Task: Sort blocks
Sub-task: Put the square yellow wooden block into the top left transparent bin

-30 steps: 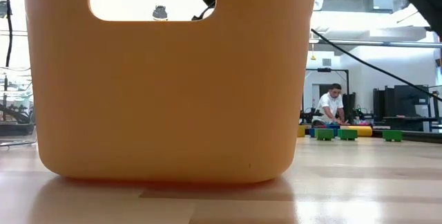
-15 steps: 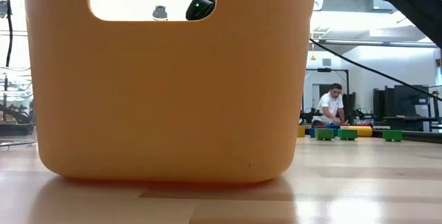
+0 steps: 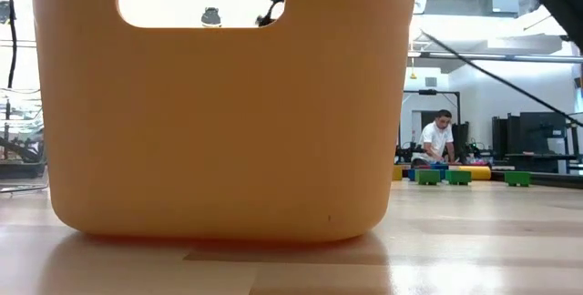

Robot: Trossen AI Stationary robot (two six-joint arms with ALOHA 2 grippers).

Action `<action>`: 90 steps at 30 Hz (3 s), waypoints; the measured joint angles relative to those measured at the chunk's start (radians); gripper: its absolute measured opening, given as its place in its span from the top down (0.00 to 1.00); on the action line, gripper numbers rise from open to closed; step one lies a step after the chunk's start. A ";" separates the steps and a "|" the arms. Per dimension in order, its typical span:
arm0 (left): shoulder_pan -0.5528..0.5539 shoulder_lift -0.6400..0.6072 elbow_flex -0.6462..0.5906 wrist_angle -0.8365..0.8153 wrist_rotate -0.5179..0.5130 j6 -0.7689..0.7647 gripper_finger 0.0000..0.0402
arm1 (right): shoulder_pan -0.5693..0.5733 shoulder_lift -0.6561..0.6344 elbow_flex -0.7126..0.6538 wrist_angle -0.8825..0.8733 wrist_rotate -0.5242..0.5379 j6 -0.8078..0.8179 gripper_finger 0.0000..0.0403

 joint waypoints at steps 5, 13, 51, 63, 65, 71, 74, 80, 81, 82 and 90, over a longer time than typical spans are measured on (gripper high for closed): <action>-0.001 0.000 -0.014 0.003 0.000 -0.014 0.45 | -0.072 -0.119 -0.009 -0.085 0.004 -0.098 0.56; -0.011 0.000 -0.117 0.010 -0.002 -0.080 0.45 | -0.216 -0.283 -0.307 0.016 -0.003 -0.147 0.55; 0.005 0.000 -0.129 0.162 0.013 -0.003 0.45 | -0.416 -0.166 -0.609 0.043 0.031 -0.592 0.25; 0.005 0.000 -0.129 0.157 0.079 -0.002 0.45 | -0.410 -0.111 -0.609 0.051 0.140 -0.631 0.51; 0.005 0.000 -0.129 0.153 0.079 0.000 0.45 | -0.408 -0.126 -0.610 0.051 0.157 -0.632 0.62; 0.005 0.000 -0.129 0.149 0.078 0.000 0.45 | -0.389 -0.188 -0.610 -0.003 0.158 -0.598 0.74; 0.005 0.000 -0.129 0.150 0.073 0.001 0.45 | -0.355 -0.246 -0.610 -0.039 0.156 -0.540 0.74; 0.037 0.000 -0.129 0.192 -0.023 0.072 0.45 | -0.209 -0.407 -0.608 -0.020 0.134 -0.429 0.74; 0.049 0.000 -0.129 0.213 -0.041 0.104 0.45 | -0.179 -0.432 -0.608 -0.001 0.119 -0.408 0.73; 0.061 0.000 -0.129 0.238 -0.060 0.142 0.45 | -0.146 -0.456 -0.608 0.025 0.095 -0.383 0.72; 0.133 0.030 -0.147 0.471 -0.294 0.727 0.45 | 0.087 -0.556 -0.608 0.406 -0.180 -0.056 0.69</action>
